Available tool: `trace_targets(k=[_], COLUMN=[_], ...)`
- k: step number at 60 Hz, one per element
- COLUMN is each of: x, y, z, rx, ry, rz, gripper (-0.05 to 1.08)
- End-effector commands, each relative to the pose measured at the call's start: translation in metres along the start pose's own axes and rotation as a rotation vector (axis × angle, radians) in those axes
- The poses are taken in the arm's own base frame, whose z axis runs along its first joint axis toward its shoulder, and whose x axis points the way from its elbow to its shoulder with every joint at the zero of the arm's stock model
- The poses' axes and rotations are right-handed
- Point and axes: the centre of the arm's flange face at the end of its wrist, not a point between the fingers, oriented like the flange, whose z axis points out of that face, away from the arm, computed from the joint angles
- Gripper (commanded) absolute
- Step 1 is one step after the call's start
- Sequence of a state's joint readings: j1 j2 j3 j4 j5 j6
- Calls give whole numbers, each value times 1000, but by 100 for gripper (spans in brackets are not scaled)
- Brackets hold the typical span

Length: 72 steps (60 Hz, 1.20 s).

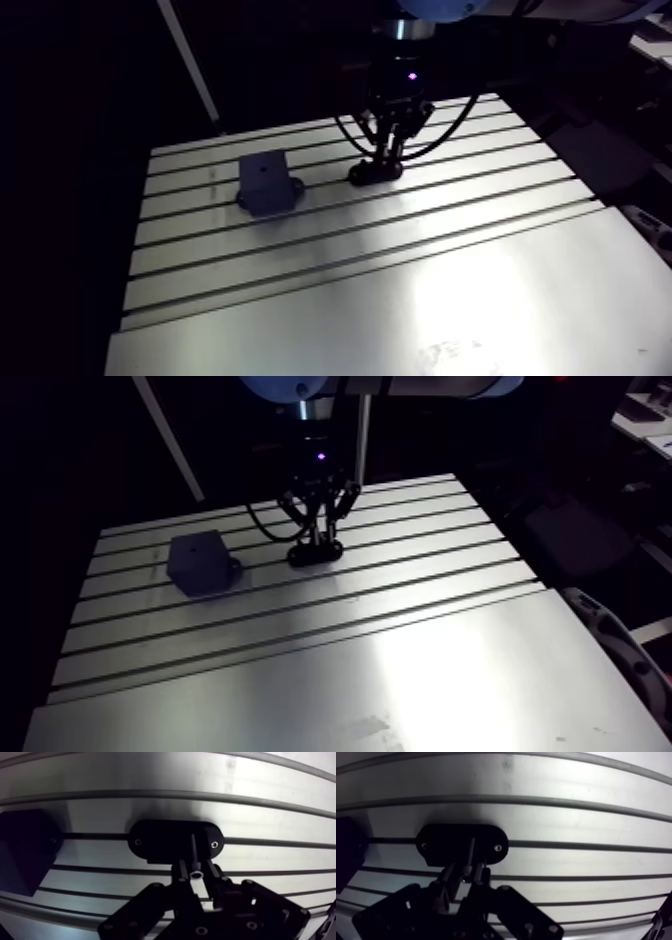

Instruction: Pick up the M10 bolt and insert it into the hole until fully seated.

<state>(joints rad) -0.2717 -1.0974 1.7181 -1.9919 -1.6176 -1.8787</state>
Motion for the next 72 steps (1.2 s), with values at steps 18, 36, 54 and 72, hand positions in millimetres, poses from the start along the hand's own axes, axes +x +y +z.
trace_targets(k=[18, 36, 54, 72], x=[0, 0, 1, 0], y=[0, 1, 1, 0], z=[-1, -6, -10, -28], rx=[0, -3, -1, 0], ry=[1, 11, 10, 24], rz=[0, 4, 2, 0], gripper=[73, 76, 80, 84])
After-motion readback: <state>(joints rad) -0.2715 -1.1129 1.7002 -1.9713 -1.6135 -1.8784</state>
